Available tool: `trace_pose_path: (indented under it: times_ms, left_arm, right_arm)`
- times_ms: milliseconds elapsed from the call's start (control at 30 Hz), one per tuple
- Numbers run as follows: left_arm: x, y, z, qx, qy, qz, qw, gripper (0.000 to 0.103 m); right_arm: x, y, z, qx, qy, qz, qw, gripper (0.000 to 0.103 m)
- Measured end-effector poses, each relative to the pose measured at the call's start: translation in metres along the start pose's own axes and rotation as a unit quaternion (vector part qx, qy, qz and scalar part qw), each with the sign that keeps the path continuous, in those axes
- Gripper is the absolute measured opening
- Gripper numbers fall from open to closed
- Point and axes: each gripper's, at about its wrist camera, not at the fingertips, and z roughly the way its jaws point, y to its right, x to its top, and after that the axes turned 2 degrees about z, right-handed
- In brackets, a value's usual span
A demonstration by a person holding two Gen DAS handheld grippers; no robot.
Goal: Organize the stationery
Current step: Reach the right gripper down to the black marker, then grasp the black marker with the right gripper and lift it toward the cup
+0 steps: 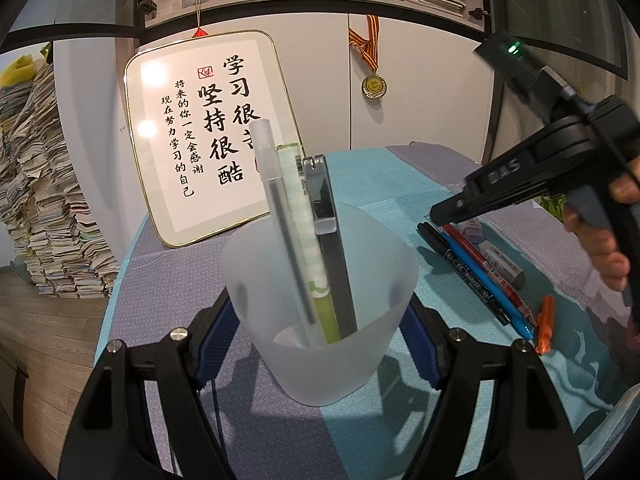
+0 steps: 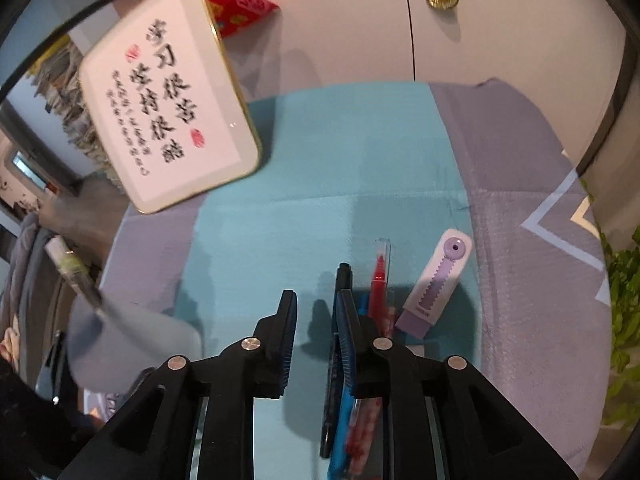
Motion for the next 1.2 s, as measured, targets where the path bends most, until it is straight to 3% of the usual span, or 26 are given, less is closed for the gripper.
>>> trace_pose_path:
  times_ms: [567, 667, 900, 1200]
  left_arm:
    - [0.000, 0.000, 0.000, 0.000, 0.000, 0.000, 1.0000, 0.074]
    - [0.000, 0.000, -0.001, 0.000, 0.000, 0.000, 1.0000, 0.074]
    - [0.000, 0.000, -0.001, 0.000, 0.000, 0.000, 1.0000, 0.074]
    - [0.000, 0.000, -0.001, 0.000, 0.000, 0.000, 1.0000, 0.074]
  right_arm:
    - [0.009, 0.000, 0.036, -0.040, -0.024, -0.024, 0.999, 0.020]
    - [0.006, -0.004, 0.034, -0.038, -0.022, -0.029, 0.999, 0.012]
    - [0.003, -0.015, -0.016, 0.000, 0.036, -0.027, 0.999, 0.012]
    - [-0.011, -0.040, -0.089, 0.029, 0.119, -0.054, 0.991, 0.012]
